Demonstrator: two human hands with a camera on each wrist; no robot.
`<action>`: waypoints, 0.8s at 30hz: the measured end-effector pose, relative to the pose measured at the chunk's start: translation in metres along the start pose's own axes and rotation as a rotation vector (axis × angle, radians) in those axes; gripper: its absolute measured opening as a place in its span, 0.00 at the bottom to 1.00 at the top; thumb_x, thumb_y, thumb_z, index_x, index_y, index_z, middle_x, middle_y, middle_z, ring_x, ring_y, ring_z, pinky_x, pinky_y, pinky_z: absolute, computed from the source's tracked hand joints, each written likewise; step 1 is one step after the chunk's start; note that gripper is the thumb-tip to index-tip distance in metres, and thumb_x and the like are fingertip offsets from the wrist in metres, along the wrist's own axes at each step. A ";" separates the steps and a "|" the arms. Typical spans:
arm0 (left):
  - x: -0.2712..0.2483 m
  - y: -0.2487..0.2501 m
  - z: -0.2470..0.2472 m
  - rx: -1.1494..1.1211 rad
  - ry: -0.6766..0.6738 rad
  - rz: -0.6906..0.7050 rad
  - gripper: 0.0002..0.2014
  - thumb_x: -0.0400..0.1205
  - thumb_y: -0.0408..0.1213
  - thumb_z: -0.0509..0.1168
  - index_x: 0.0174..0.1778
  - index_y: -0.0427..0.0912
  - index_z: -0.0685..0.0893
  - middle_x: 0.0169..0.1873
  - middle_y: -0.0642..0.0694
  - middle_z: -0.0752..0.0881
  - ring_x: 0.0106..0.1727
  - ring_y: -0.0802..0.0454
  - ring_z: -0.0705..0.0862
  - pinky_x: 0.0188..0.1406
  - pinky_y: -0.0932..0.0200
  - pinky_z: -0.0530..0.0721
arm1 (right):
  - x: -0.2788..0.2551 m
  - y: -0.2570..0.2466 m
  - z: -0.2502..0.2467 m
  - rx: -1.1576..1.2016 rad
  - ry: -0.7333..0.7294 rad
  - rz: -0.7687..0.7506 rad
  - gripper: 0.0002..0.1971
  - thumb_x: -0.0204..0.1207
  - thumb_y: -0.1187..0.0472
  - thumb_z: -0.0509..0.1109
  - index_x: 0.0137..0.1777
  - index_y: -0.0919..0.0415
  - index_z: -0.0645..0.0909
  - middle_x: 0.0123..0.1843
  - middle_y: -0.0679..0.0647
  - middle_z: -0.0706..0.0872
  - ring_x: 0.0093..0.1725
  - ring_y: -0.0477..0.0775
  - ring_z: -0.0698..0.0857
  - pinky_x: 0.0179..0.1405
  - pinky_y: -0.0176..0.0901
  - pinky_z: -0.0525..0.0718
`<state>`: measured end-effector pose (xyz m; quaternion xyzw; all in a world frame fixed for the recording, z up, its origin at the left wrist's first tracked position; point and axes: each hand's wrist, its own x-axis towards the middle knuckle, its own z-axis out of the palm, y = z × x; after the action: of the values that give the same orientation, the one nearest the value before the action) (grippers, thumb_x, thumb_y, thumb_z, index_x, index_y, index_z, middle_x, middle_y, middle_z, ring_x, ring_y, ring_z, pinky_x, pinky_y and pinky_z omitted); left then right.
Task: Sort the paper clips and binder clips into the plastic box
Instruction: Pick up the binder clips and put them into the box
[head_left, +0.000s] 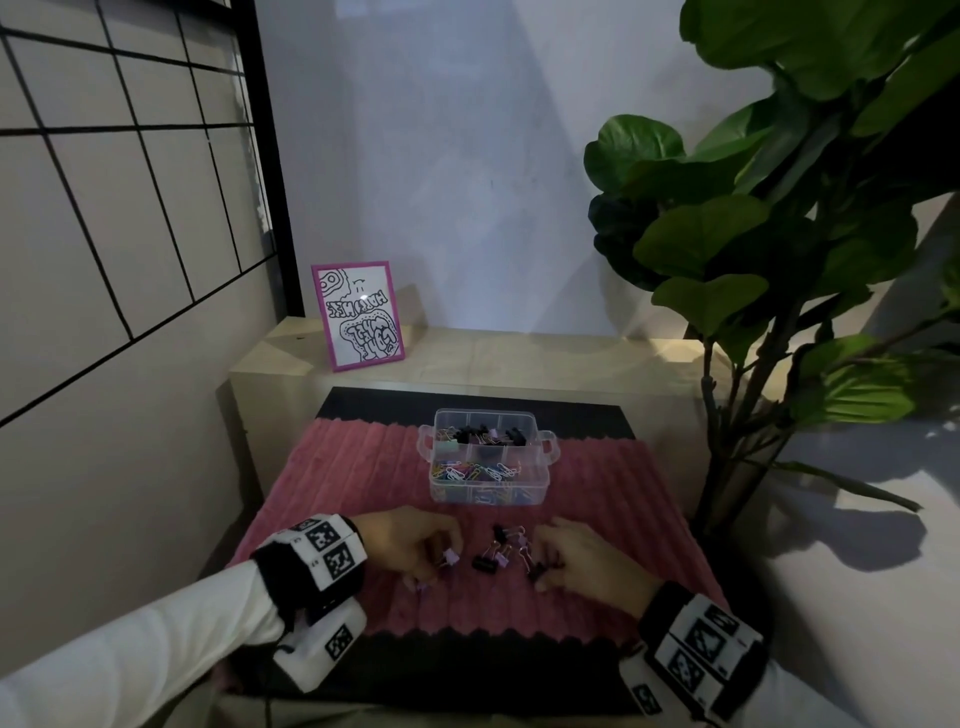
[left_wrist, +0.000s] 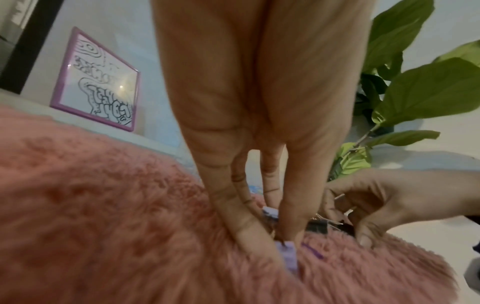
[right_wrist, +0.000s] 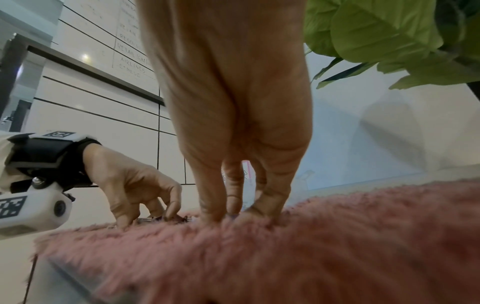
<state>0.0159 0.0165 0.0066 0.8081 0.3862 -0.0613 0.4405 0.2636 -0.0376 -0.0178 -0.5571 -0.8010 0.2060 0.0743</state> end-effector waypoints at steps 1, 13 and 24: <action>-0.001 -0.001 0.000 -0.028 0.003 0.002 0.19 0.76 0.23 0.65 0.61 0.40 0.75 0.39 0.49 0.80 0.25 0.66 0.83 0.29 0.70 0.84 | 0.000 0.001 0.001 0.016 0.023 -0.010 0.11 0.66 0.58 0.76 0.45 0.57 0.78 0.39 0.42 0.70 0.45 0.46 0.72 0.39 0.22 0.65; -0.008 -0.016 -0.013 -0.319 0.164 0.080 0.15 0.78 0.20 0.59 0.53 0.43 0.78 0.44 0.48 0.80 0.35 0.60 0.85 0.38 0.66 0.86 | -0.010 -0.007 0.014 0.022 0.161 0.000 0.20 0.71 0.46 0.70 0.57 0.57 0.74 0.51 0.50 0.76 0.53 0.51 0.79 0.53 0.45 0.76; 0.003 0.001 -0.082 -0.578 0.368 0.166 0.15 0.77 0.17 0.60 0.54 0.36 0.82 0.44 0.44 0.86 0.40 0.57 0.88 0.43 0.68 0.87 | -0.013 0.001 0.018 0.223 0.262 -0.093 0.11 0.68 0.60 0.75 0.43 0.50 0.75 0.38 0.36 0.74 0.40 0.31 0.76 0.42 0.24 0.72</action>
<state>-0.0014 0.0802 0.0555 0.6761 0.3937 0.2333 0.5775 0.2635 -0.0538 -0.0331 -0.5297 -0.7818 0.2156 0.2486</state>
